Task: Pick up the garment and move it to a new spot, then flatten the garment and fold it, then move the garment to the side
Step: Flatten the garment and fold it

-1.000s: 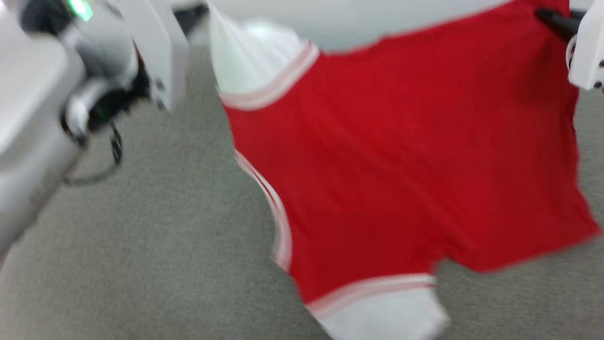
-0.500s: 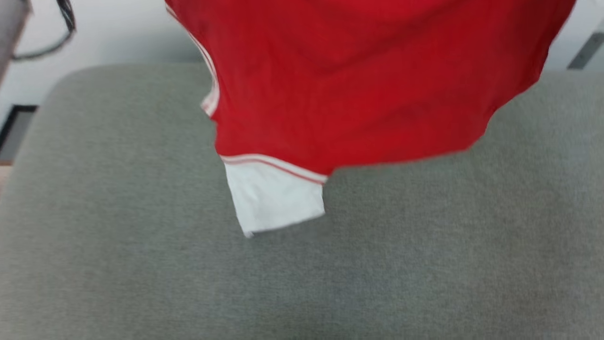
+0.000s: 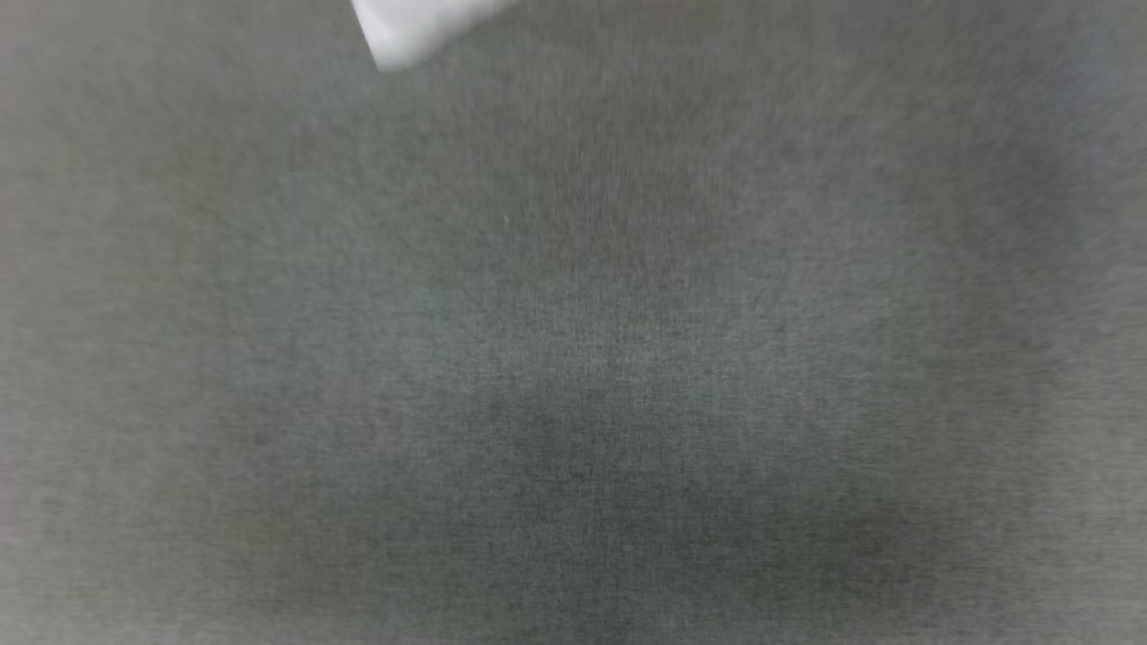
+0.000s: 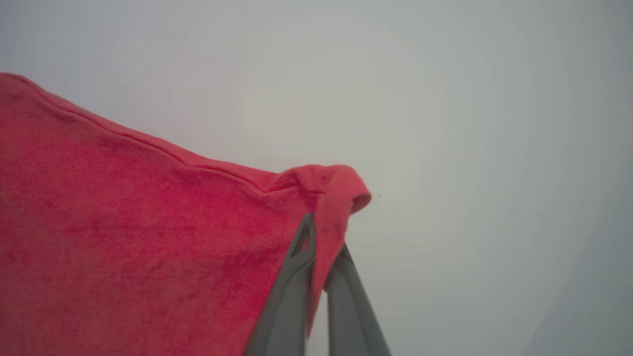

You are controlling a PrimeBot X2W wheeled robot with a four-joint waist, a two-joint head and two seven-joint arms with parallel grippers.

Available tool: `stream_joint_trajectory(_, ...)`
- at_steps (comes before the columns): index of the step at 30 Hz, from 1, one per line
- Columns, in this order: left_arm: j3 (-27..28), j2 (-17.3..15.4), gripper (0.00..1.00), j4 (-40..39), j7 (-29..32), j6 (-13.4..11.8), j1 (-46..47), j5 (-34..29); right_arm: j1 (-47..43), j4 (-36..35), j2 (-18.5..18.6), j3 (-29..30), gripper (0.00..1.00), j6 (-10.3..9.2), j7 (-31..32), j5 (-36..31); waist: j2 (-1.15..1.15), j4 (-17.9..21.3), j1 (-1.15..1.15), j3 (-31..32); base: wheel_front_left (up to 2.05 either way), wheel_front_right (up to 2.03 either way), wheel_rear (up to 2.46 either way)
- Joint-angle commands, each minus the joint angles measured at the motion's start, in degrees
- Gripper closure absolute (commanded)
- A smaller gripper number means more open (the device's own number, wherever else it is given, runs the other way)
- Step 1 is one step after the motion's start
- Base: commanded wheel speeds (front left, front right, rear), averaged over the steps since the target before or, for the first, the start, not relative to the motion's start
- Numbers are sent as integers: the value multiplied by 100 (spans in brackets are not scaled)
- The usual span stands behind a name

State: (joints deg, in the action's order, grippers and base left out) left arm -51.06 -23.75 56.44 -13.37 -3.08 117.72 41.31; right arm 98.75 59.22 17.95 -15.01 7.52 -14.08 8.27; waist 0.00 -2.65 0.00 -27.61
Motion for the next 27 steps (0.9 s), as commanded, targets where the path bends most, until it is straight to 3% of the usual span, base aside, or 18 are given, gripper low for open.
stream_joint_trajectory(1,74,57,100,-2,-103,123,178,-29,166,-22,-90,171,100,-6,-78,-330,0,-96,0,-833,0,0,0)
stream_joint_trajectory(5,443,-7,100,-360,-177,330,287,-175,34,-307,-173,512,100,-6,-107,-1088,0,-248,0,-1210,0,0,0)
stream_joint_trajectory(8,842,-113,100,-766,-170,366,-318,-326,-278,-301,-205,683,100,-6,-109,-1359,0,-380,0,-1322,0,0,0)
stream_joint_trajectory(17,1342,-43,100,-881,-177,860,-2322,-482,-1059,606,-151,704,100,-6,-101,-1267,0,-742,0,-1015,0,0,0)
stream_joint_trajectory(20,1157,32,100,-679,-178,997,-2854,-388,-1259,891,-150,575,100,-6,-79,-1079,0,-818,0,-788,0,0,0)
stream_joint_trajectory(24,608,127,100,-765,256,1052,-3626,16,-1656,1110,-79,354,100,-6,-62,-753,0,-882,0,-404,0,0,0)
stream_joint_trajectory(27,218,-122,100,-1075,521,1047,-3932,194,-1890,1134,-64,198,100,-6,-73,-581,0,-883,0,-200,0,0,0)
